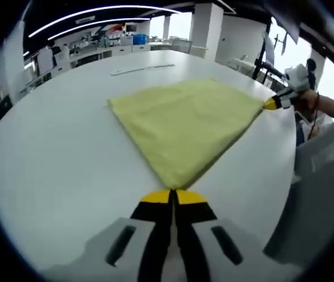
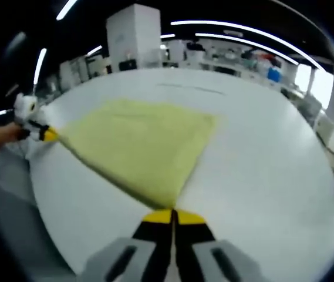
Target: Fold the garment on the visible template until the final outline fits inside the template.
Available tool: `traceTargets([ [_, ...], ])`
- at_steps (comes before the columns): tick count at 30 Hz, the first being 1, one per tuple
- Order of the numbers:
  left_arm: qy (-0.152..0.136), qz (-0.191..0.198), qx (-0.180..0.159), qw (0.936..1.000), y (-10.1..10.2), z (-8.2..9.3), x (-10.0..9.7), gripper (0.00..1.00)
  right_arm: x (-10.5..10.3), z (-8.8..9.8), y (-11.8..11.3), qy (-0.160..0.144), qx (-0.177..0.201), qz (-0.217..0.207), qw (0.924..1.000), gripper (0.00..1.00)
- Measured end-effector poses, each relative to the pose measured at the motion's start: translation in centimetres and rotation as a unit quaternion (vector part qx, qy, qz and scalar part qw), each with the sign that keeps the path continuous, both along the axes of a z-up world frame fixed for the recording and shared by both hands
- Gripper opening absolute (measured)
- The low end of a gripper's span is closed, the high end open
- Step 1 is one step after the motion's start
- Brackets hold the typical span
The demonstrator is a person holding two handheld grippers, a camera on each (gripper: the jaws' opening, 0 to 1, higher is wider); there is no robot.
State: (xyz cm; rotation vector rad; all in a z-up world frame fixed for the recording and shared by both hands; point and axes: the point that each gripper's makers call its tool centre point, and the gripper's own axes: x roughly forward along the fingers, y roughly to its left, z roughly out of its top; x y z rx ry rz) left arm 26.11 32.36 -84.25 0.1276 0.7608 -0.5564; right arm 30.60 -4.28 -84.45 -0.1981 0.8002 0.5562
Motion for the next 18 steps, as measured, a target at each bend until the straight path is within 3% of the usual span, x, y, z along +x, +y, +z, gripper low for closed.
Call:
traceTargets([
  [7, -0.001, 0.011, -0.003, 0.9999, 0.1, 0.0, -0.1, 0.01, 0.0, 0.3, -0.3, 0.01, 0.022, -0.023, 0.9994, 0.0],
  [14, -0.012, 0.024, -0.014, 0.9995, 0.3, 0.7, 0.1, 0.3, 0.1, 2.0, 0.3, 0.002, 0.04, -0.017, 0.9991, 0.33],
  [18, -0.023, 0.028, -0.045, 0.9983, -0.4, 1.8, 0.3, 0.45, 0.1, 3.4, 0.8, -0.009, 0.047, -0.01, 0.9988, 0.54],
])
